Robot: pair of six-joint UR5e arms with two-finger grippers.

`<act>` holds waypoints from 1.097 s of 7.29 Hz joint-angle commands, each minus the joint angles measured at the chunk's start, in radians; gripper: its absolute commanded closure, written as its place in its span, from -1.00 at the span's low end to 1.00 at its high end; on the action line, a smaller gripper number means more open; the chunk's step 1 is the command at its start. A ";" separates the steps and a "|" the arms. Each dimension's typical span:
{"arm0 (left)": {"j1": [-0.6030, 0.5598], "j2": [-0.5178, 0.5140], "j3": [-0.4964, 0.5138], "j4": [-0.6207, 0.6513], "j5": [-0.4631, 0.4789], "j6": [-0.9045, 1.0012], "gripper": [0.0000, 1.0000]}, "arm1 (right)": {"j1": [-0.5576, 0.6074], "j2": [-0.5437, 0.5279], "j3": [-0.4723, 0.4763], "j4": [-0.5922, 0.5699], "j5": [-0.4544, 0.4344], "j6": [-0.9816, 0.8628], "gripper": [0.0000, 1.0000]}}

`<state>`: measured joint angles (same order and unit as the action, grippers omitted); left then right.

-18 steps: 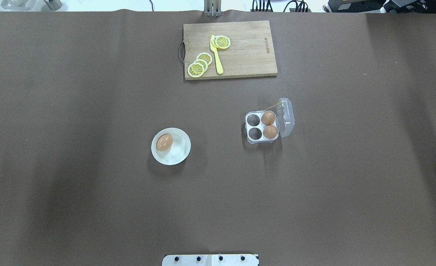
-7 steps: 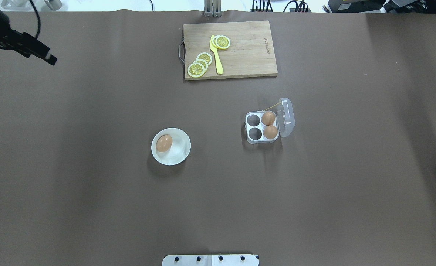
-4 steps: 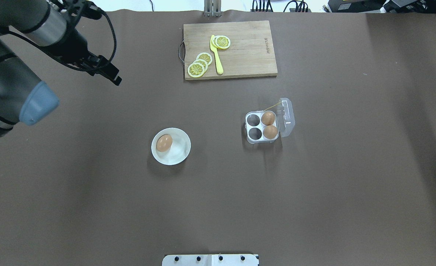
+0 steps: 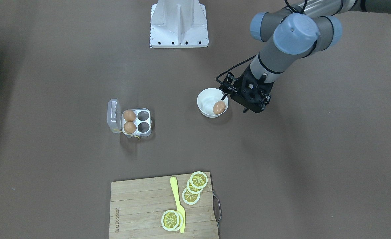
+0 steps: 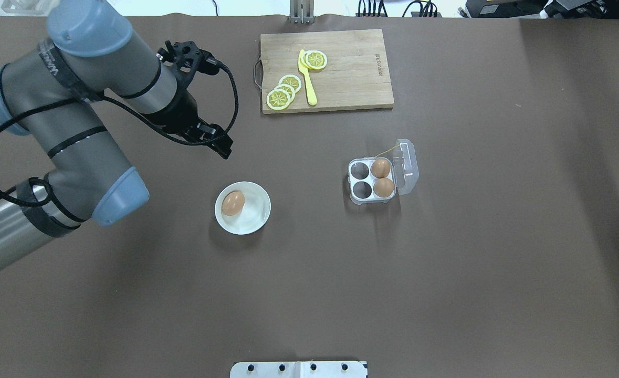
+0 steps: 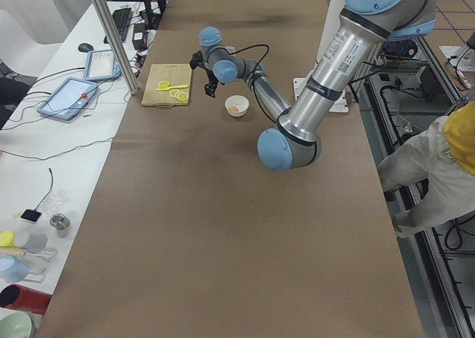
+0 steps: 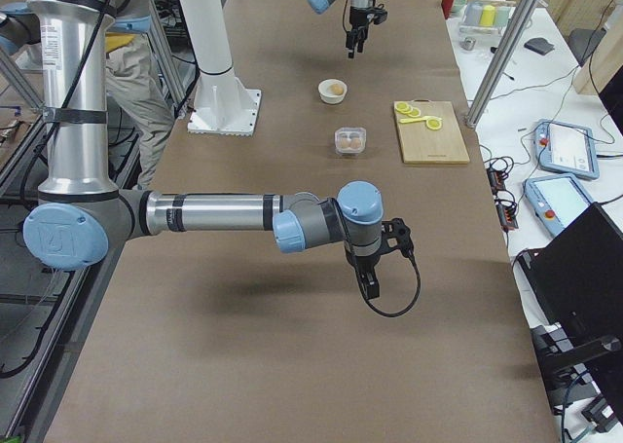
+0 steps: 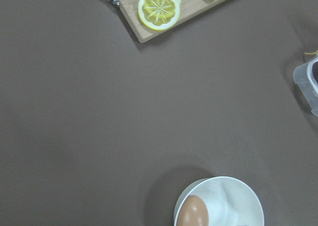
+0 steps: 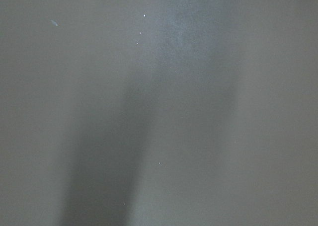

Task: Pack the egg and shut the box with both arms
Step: 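Move the left gripper over the white bowl and lower toward the brown egg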

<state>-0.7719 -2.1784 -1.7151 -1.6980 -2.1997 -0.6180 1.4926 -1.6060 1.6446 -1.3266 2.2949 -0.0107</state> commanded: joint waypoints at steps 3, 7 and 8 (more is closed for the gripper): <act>0.135 -0.027 0.037 -0.003 0.141 -0.054 -0.55 | -0.002 0.006 0.004 0.001 0.001 0.001 -1.00; 0.141 -0.014 0.138 -0.123 0.143 -0.060 -0.46 | -0.002 0.005 0.006 0.000 0.001 0.000 -1.00; 0.143 -0.014 0.137 -0.123 0.143 -0.071 -0.46 | -0.002 0.005 0.006 0.000 0.001 0.000 -1.00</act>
<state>-0.6309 -2.1932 -1.5863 -1.8124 -2.0573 -0.6802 1.4910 -1.6010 1.6505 -1.3269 2.2964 -0.0107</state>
